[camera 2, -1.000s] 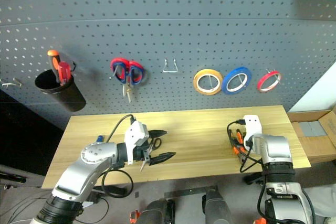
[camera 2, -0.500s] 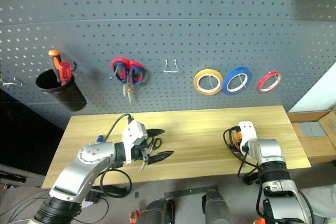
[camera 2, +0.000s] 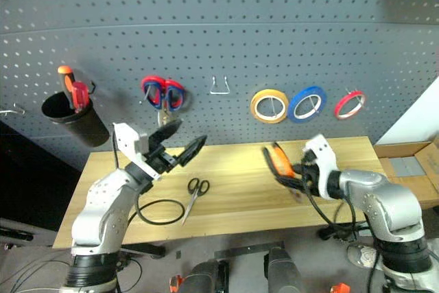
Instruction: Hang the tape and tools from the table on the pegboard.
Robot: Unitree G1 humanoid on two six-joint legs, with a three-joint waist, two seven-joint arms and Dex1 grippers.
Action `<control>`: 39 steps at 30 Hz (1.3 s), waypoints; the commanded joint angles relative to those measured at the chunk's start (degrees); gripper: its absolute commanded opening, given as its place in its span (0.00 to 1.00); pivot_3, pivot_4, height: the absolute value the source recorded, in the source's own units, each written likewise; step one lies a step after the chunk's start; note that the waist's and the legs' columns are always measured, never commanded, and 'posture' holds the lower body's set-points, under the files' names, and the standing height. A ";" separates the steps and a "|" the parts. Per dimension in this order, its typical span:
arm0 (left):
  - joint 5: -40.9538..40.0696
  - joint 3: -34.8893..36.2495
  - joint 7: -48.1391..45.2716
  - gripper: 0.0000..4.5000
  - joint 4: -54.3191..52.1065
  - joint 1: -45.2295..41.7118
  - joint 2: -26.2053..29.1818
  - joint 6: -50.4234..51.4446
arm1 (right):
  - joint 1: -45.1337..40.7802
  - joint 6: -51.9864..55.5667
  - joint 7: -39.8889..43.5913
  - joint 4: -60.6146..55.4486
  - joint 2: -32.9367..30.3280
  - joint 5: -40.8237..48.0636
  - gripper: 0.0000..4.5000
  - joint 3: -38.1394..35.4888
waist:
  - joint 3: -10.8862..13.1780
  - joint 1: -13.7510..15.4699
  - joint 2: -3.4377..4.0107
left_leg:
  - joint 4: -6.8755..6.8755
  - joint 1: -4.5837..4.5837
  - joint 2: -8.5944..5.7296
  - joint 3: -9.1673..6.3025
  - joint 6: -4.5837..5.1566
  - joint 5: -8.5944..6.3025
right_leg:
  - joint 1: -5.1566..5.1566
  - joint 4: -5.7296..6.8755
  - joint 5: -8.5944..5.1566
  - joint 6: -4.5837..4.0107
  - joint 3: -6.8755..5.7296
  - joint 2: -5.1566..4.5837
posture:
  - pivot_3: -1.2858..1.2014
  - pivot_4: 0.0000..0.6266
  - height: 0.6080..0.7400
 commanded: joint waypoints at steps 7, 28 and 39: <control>9.57 -0.45 8.10 1.00 -2.22 3.30 -3.46 -14.43 | -22.94 -21.29 -8.87 6.18 14.35 -4.04 0.50 4.82 | -0.21 2.47 -0.26 | -0.02 -0.26 -0.18 -0.21 -0.06 -0.02 | -0.24 0.00 0.22 -0.29 -0.10 -0.16 | 0.49 0.25 1.00; 14.17 -1.66 18.28 1.00 -1.84 5.30 -7.43 -20.22 | -37.47 -68.51 -21.82 55.64 24.50 -32.73 0.50 12.38 | -0.35 3.43 -0.35 | -0.13 -0.28 -0.16 -0.07 -0.16 0.03 | -0.47 0.08 0.32 -0.45 -0.10 -0.07 | 0.51 0.25 1.00; 13.52 -0.89 18.43 1.00 -2.24 5.84 -6.12 -19.32 | -36.91 -74.61 -24.79 60.97 23.57 -34.67 0.50 10.68 | -0.37 3.67 -0.35 | 0.00 -0.14 -0.17 -0.11 -0.16 0.05 | -0.25 0.15 0.36 -0.51 -0.13 0.11 | 0.52 0.26 1.00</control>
